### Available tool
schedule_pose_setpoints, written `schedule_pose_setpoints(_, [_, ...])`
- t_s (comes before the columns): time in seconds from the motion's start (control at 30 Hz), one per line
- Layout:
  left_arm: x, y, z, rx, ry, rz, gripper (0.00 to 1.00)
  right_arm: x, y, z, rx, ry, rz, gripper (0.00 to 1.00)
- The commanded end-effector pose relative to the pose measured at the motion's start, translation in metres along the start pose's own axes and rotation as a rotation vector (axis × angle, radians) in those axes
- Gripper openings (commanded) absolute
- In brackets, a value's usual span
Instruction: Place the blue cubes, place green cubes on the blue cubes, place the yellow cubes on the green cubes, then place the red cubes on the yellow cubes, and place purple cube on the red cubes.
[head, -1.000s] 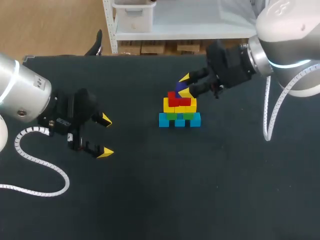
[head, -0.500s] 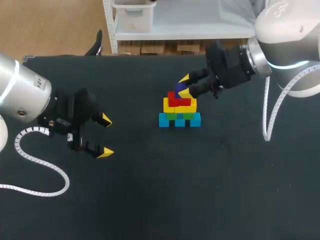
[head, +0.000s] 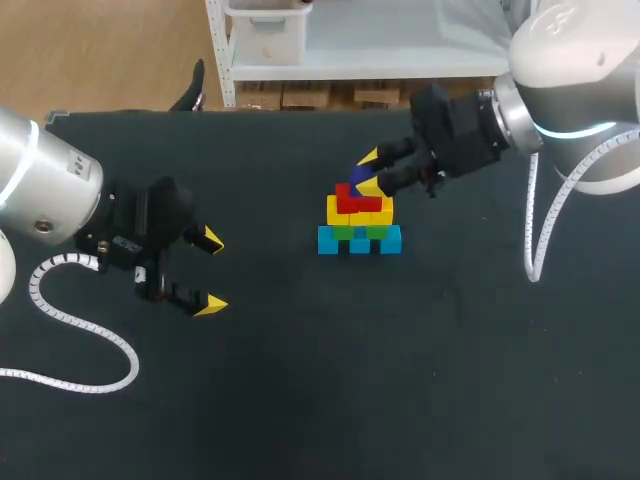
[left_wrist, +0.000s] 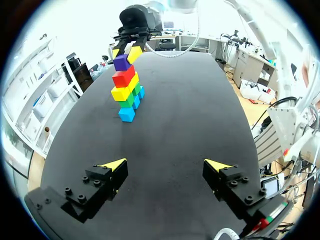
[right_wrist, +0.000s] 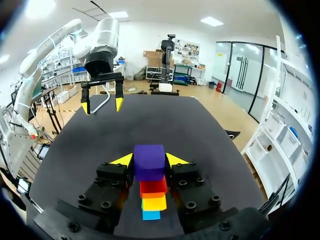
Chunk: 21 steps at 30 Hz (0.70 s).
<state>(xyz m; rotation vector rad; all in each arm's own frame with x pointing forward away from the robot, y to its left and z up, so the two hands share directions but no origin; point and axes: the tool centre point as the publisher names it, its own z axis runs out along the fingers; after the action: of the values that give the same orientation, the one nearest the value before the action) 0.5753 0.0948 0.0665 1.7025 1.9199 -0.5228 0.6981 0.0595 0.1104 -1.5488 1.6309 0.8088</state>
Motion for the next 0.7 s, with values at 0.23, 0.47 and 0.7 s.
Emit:
schedule_pose_setpoints(0.23, [0.002,-0.001,0.0,-0.002,-0.007,0.003,1.0,0.0,-0.003,0.0,-0.001,0.001,-0.001,0.64])
schedule_pose_setpoints(0.47, [0.002,-0.001,0.0,-0.002,-0.007,0.003,1.0,-0.001,-0.004,-0.003,0.004,-0.003,-0.004,1.0])
schedule_pose_setpoints(0.7, [0.002,-0.001,0.0,-0.002,-0.007,0.003,1.0,-0.007,-0.018,-0.035,0.048,-0.025,-0.006,1.0])
